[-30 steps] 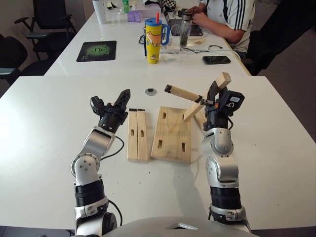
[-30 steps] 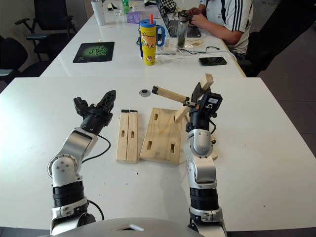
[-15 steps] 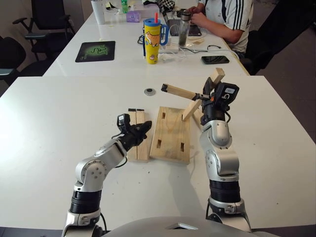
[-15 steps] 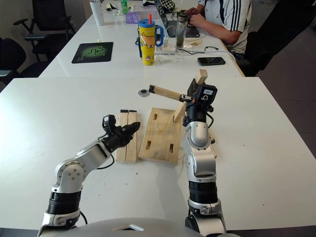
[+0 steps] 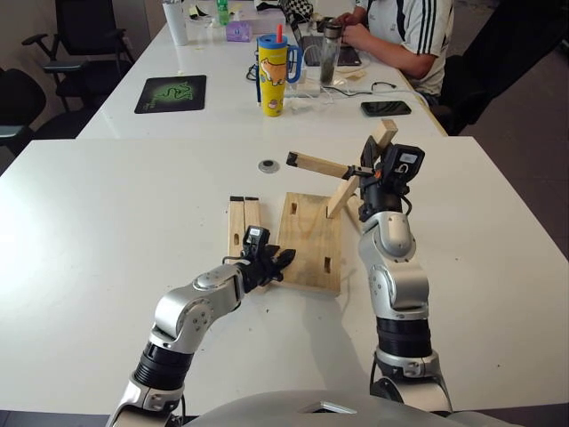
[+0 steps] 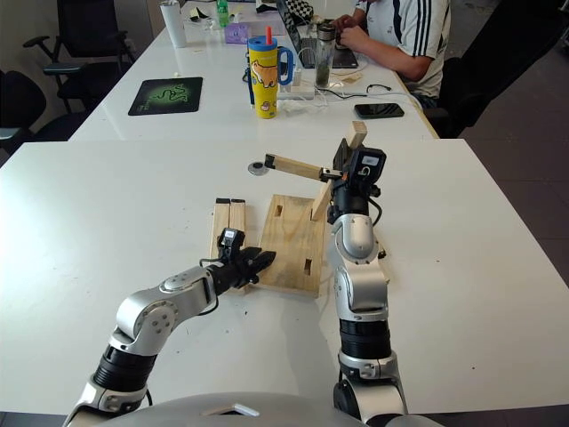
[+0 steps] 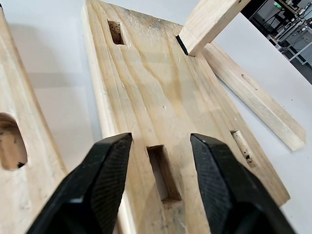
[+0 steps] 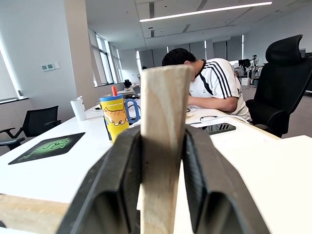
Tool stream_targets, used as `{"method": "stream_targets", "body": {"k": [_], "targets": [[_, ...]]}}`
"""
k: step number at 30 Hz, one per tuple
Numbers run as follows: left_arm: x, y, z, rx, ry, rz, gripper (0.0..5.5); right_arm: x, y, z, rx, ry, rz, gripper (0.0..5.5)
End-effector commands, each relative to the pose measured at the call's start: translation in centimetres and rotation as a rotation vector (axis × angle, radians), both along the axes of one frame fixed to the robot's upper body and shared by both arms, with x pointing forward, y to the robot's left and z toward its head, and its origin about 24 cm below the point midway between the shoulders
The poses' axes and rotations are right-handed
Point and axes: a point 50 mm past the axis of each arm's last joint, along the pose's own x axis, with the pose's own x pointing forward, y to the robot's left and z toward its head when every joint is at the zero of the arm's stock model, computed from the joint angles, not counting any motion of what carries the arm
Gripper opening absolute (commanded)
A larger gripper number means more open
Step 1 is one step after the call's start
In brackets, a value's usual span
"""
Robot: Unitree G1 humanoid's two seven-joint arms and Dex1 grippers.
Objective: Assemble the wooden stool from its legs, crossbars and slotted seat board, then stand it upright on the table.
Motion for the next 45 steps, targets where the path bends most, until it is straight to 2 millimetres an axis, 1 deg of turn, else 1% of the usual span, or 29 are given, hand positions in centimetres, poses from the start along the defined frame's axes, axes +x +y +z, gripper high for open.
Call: {"method": "stream_targets", "body": {"k": [1,5,8,10,12,16,19,21,24,27,31,33,35,37,40,43,45], "targets": [[-0.2,1.1,-1.7,0.096,0.059,0.020,2.23,0.0,-0.7,-0.5,-0.027,0.035,-0.034,1.04],[0.3,1.6,-1.3,0.128,0.029,0.017,2.23,0.1,-1.5,1.9,0.006,-0.035,-0.067,1.04],[0.7,1.9,-1.3,0.147,0.019,0.018,2.23,0.4,-2.0,3.4,0.044,-0.059,-0.083,1.04],[0.9,2.0,-1.2,0.154,0.012,0.019,2.23,0.6,-2.3,3.8,0.053,-0.053,-0.098,1.04],[1.1,1.9,-1.0,0.151,0.000,0.018,2.23,0.9,-2.1,3.8,0.045,-0.025,-0.096,1.04],[1.5,1.2,-0.2,0.129,-0.028,0.008,2.23,1.3,-0.8,3.5,0.011,0.000,-0.023,1.04],[1.7,1.1,0.3,0.121,-0.056,0.001,2.23,1.1,-0.2,4.6,0.028,-0.073,0.031,1.04],[1.8,1.3,0.5,0.124,-0.069,-0.010,2.23,1.2,-0.3,5.3,0.044,-0.126,0.068,1.04],[2.0,1.9,0.8,0.154,-0.095,-0.029,2.23,2.0,-1.3,5.9,0.042,-0.166,0.102,1.04],[2.4,2.3,2.1,0.162,-0.166,-0.087,2.23,2.8,-1.7,6.0,0.034,-0.178,0.188,1.04],[2.2,1.6,5.1,0.134,-0.309,-0.261,2.23,4.3,-2.5,4.3,0.058,-0.119,0.255,1.03],[2.0,1.6,5.8,0.139,-0.343,-0.321,2.23,4.7,-2.9,4.1,0.084,-0.108,0.269,1.03],[1.6,1.6,5.8,0.152,-0.342,-0.379,2.23,4.8,-3.0,4.3,0.110,-0.116,0.299,1.03],[1.1,1.6,5.0,0.172,-0.321,-0.414,2.23,4.8,-2.9,4.6,0.128,-0.129,0.330,1.03],[1.6,2.0,4.1,0.201,-0.298,-0.360,2.23,4.6,-2.5,5.1,0.183,-0.141,0.402,1.03],[1.8,2.3,4.1,0.173,-0.304,-0.321,2.23,4.1,-2.1,5.5,0.289,-0.135,0.541,1.03],[1.7,2.5,4.2,0.159,-0.309,-0.324,2.23,3.7,-2.3,6.0,0.326,-0.139,0.640,1.03]]}}
